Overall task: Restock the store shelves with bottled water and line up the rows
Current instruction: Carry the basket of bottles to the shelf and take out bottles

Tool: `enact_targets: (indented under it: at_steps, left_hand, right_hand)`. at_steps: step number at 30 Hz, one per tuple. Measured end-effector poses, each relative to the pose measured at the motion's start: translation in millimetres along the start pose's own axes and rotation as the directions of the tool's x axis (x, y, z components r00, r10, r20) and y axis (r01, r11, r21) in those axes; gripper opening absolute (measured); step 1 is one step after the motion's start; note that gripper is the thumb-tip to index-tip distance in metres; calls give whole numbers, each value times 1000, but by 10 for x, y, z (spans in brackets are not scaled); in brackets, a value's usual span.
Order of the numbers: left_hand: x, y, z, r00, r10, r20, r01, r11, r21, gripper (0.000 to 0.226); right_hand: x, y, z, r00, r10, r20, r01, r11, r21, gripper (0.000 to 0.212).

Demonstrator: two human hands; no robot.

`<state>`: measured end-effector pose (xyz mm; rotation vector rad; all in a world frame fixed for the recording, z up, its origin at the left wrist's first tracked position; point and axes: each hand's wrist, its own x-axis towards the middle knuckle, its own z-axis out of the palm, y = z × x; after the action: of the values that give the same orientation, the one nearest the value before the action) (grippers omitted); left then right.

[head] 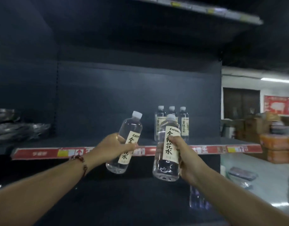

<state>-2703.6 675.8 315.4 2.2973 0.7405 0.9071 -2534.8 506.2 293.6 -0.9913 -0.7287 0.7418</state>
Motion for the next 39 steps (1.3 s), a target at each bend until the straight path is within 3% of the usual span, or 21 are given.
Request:
enact_targets:
  at_steps: [5,9,13,17,24,30,34,39]
  left_hand:
    - [783,-302,98,989,-23,143,37,995,-89,39]
    - [1102,-541,138,972,-77,223,109,985,-136,40]
    - [1232,-755,138,949,-121,290,177,968,-177,50]
    - [1277,-770,158,951,-114,288,170,969,-178,49]
    - [1274,-801,130,947,-86,310,138,979,-148,53]
    - [1272,-828,130,948,-63,312,107,986,-127,54]
    - [1278,-844,129,937,-66,342,111,987,-114,57]
    - [1311,-863,130,936,-82,341,133,983,-126,58]
  right_hand:
    - [719,-211,112,998,14,-54,-12,999,36,29]
    - [1251,-146,135,1000,0,16,2,990,-140,21]
    - [1749,-70,127,995,-89,39,97,943,-319,37]
    - [2144,12,116,969,-243,-52,204,899,-388,54]
    - [2450,245,118,943,-333,-24,243,734,-634,55]
    - [2446,538,138,925,-362,-119,57,439,-897,59]
    - [2500,582,96,931,-330,-152,9,440,-898,48]
    - [2536,572,191,903,-363,-230,-44,453,-890,62]
